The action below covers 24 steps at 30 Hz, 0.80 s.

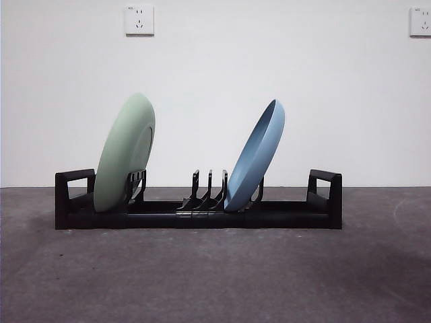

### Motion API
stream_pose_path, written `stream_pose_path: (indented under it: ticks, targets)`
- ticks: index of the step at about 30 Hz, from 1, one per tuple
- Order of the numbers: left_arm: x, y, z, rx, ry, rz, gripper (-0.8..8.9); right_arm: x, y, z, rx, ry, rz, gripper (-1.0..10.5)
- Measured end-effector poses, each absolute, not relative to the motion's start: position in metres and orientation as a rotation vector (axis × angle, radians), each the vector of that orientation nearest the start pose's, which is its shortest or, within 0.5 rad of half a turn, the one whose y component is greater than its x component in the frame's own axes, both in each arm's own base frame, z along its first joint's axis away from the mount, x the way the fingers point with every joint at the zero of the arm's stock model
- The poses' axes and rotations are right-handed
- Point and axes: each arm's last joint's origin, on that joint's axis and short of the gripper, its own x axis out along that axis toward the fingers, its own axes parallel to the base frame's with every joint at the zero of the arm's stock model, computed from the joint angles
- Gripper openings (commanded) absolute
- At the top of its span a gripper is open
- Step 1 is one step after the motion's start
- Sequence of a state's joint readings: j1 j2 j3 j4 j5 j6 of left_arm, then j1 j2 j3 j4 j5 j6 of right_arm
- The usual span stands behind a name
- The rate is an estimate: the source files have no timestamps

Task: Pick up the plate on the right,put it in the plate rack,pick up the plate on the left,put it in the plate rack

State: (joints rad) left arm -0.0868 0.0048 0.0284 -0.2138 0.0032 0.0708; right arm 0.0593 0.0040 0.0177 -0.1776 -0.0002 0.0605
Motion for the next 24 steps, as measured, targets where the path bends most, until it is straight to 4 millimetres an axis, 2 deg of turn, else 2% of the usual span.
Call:
stream_pose_path:
  ticks: [24]
  targets:
    - [0.0941, -0.0083, 0.1522, 0.078, 0.187, -0.096, -0.03, 0.0958, 0.0057, 0.1514, 0.075, 0.176, 0.052, 0.0]
